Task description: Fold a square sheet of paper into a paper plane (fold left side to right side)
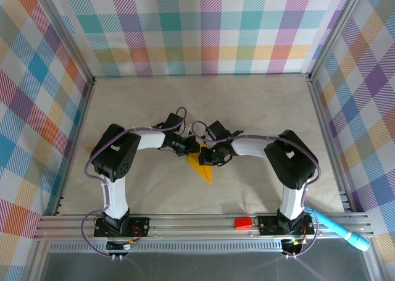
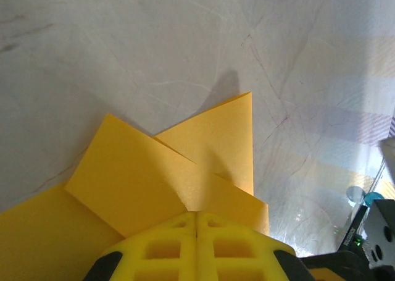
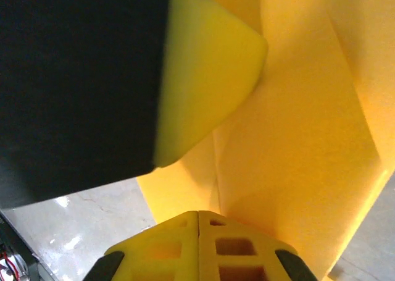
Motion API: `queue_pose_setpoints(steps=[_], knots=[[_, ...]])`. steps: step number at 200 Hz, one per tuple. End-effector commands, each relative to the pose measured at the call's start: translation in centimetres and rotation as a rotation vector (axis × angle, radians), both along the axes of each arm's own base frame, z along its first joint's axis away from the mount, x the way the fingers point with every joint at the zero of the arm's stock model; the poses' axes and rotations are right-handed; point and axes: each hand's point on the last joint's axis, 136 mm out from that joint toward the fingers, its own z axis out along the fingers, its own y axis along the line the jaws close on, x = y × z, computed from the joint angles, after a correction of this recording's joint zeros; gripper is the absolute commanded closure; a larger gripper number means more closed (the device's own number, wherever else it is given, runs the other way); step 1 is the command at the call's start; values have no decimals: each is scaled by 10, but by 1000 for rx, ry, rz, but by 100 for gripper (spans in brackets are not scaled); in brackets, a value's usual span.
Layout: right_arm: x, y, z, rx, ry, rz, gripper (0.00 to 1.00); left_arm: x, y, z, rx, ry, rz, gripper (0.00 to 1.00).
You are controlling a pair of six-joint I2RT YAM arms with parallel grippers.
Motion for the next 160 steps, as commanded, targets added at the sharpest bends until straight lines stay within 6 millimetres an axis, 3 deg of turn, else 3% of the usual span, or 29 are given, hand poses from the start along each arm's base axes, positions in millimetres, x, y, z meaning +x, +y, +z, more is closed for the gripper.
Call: queue_pose_setpoints(steps=[1,85,160], knots=[[-7,-4,-10,-23,31,25,100,-12,19,-26,122,54,34,100],[-41,-21,-17,-45,112,23,100,-6,33,-35,177,75,92,100],[-58,-31,-20,-63,137,15,100,-5,39,-38,190,79,103,100]])
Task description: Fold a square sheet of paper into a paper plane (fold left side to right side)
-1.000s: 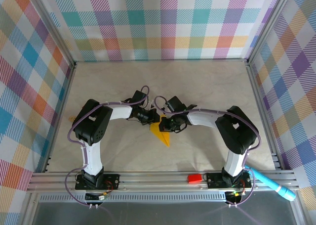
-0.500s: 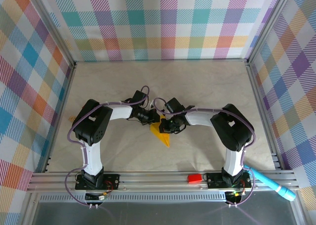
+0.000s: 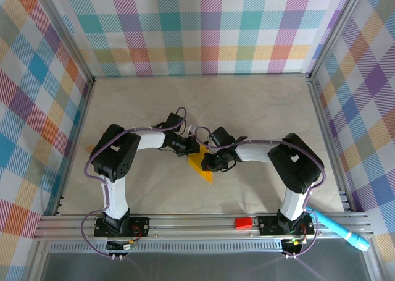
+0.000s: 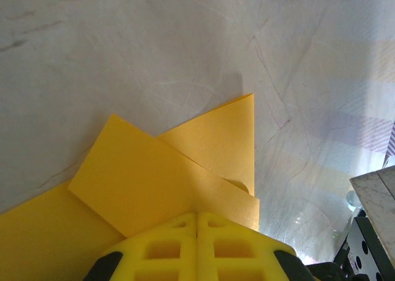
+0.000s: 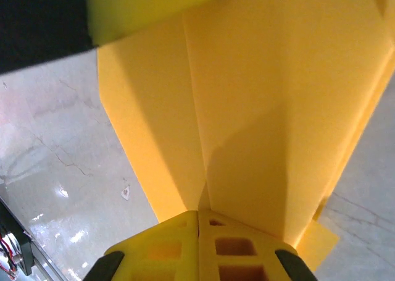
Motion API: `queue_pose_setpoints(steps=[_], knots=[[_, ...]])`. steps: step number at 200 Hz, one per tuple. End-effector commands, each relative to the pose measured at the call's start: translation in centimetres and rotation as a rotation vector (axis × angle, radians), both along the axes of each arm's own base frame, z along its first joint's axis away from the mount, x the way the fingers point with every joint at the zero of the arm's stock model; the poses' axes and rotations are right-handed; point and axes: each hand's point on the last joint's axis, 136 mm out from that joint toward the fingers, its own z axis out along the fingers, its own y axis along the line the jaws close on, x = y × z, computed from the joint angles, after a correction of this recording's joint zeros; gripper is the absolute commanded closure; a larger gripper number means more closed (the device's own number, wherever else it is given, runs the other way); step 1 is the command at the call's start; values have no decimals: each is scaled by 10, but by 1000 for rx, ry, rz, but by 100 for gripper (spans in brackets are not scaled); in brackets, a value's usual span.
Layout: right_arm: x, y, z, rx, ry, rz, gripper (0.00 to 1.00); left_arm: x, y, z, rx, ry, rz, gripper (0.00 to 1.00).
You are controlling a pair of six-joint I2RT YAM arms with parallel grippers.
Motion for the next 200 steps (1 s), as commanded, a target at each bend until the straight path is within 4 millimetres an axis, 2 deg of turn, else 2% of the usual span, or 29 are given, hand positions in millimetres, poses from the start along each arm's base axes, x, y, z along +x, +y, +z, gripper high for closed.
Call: queue_pose_setpoints(steps=[1,200], knots=[[-34,-20,-15,-81,118,7,100,-7,36,-37,178,71,78,100],[-66,-49,-16,-139,157,-27,100,-3,38,-38,195,72,77,100]])
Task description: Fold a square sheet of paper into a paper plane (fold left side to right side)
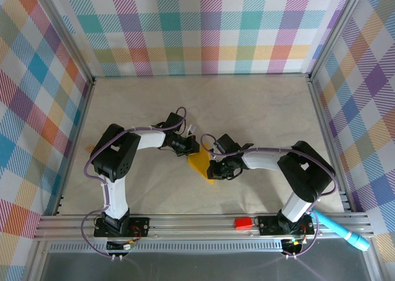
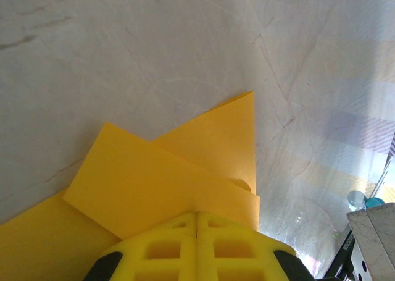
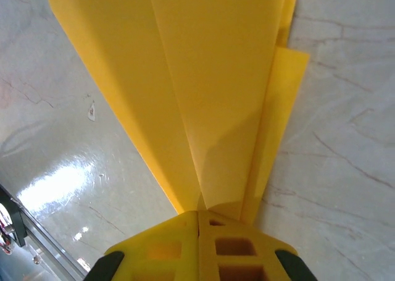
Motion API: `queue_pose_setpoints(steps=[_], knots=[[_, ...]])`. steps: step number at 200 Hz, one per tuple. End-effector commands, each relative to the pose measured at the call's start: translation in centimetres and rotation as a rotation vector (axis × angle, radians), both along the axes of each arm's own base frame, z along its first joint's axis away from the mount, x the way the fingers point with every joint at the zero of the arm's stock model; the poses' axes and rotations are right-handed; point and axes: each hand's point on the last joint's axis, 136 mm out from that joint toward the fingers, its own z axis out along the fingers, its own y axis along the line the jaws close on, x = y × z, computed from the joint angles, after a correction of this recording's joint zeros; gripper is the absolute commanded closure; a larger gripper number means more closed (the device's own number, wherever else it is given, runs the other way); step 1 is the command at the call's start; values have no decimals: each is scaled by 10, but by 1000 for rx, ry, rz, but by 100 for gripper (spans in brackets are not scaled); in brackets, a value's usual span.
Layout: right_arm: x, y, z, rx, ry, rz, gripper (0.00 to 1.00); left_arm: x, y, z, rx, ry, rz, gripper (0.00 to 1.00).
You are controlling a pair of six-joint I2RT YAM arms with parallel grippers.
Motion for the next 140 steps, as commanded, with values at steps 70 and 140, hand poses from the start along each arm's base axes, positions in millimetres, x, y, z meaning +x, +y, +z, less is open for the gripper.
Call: queue_pose_setpoints(steps=[70,140], knots=[[-35,-29,-9,-84,106,-24,100,1,33,-32,165,46,69,100],[-13,-16,38,45,-10,-13,90,23,4,33,-38,-59,80,91]])
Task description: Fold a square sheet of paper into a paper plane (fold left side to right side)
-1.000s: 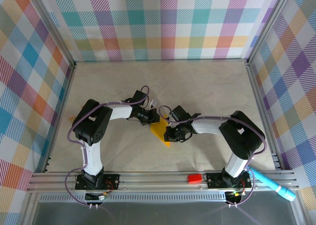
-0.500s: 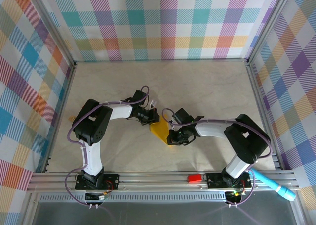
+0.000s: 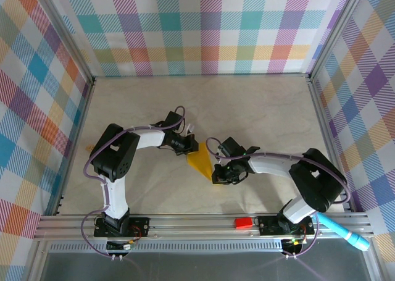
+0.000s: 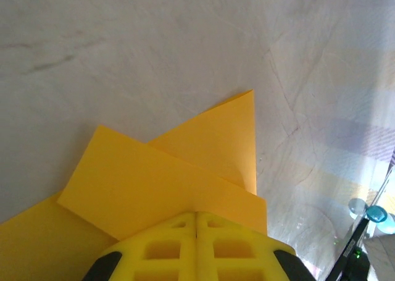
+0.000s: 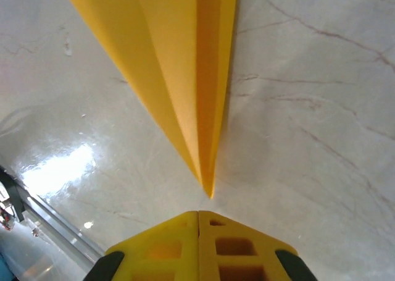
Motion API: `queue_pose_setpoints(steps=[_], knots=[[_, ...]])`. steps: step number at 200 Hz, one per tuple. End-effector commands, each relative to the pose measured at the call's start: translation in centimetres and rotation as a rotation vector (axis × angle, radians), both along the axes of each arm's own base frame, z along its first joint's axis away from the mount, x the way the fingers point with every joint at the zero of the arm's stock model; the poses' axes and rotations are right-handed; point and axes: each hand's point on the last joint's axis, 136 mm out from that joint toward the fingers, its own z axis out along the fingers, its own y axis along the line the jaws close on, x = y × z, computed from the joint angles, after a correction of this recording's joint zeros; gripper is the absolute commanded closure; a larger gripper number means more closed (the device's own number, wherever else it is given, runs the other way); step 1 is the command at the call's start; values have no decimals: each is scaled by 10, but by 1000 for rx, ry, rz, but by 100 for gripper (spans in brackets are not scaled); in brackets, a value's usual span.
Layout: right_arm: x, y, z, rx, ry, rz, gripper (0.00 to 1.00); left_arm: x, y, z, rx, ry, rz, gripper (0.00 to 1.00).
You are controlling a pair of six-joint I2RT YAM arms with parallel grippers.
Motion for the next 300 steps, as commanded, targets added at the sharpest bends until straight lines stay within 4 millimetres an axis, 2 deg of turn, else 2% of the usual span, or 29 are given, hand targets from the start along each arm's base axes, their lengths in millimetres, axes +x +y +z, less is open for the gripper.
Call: queue_pose_setpoints(steps=[1,20,44,67,90,125,141,164,187,201,217,239,266,290,300], knots=[[9,3,26,66,-48,4,90,17,0,32,-47,-69,48,90],[24,2,39,131,-95,-5,79,23,-2,59,-87,-134,53,83],[48,2,45,192,-148,-2,67,26,4,90,-114,-235,64,77],[71,8,49,234,-203,21,58,22,18,106,-108,-322,86,72],[89,17,43,251,-218,56,55,16,32,118,-107,-385,112,70],[107,31,32,267,-214,84,56,9,55,127,-97,-431,163,65],[110,37,27,287,-198,94,59,8,63,131,-93,-443,185,63],[111,41,22,301,-178,96,67,8,71,138,-100,-463,209,63],[111,40,25,301,-188,94,85,9,76,150,-124,-511,229,62],[113,37,36,311,-223,87,95,9,78,159,-141,-546,233,60],[118,29,54,343,-270,57,100,7,77,172,-171,-586,231,57],[123,17,90,431,-367,31,100,4,75,195,-239,-647,232,49],[122,2,143,544,-509,10,100,-4,68,240,-389,-757,207,39],[113,-4,189,663,-625,31,100,-11,59,267,-510,-776,163,38],[107,-3,205,709,-650,52,100,-14,52,272,-554,-757,138,39]])
